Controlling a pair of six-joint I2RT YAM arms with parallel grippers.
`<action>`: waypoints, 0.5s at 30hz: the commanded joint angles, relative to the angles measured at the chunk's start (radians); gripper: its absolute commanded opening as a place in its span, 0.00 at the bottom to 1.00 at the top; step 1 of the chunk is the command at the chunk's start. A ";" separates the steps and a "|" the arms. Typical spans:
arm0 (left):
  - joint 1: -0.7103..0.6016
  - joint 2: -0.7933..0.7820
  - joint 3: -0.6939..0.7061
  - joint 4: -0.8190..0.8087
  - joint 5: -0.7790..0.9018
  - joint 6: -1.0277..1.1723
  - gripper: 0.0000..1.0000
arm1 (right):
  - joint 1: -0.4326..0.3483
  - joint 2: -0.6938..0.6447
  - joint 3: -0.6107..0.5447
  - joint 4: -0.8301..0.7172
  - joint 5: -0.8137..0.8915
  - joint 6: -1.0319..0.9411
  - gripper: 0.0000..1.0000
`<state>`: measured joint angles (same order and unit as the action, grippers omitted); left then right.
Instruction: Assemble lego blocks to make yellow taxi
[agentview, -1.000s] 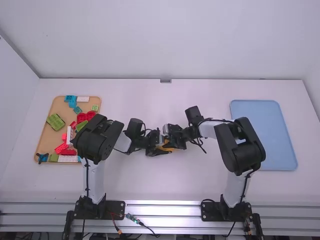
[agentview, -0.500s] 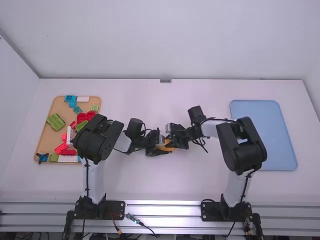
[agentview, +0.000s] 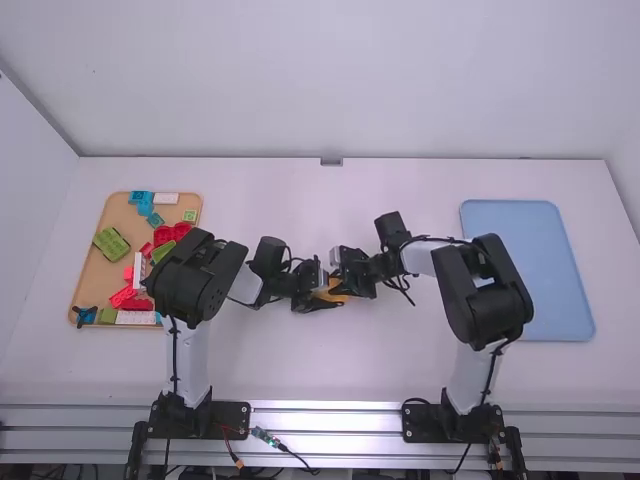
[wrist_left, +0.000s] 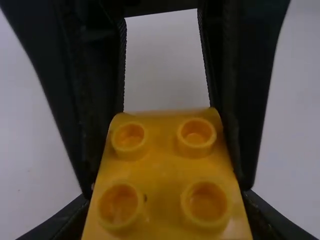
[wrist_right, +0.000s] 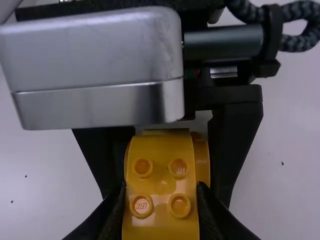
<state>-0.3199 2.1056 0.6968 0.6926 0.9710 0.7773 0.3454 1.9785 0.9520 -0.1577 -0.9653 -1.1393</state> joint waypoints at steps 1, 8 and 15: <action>0.005 0.016 0.018 -0.007 -0.042 -0.014 0.42 | 0.039 0.024 -0.051 0.035 0.052 0.031 0.00; 0.006 0.016 0.018 -0.006 -0.042 -0.014 0.42 | 0.038 0.018 -0.097 0.120 0.074 0.092 0.00; 0.006 0.016 0.018 -0.007 -0.048 -0.014 0.41 | 0.032 0.015 -0.059 -0.006 0.072 0.014 0.00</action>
<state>-0.3115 2.1056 0.6968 0.6888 0.9752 0.7776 0.3511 1.9671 0.9215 -0.1181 -0.9569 -1.0851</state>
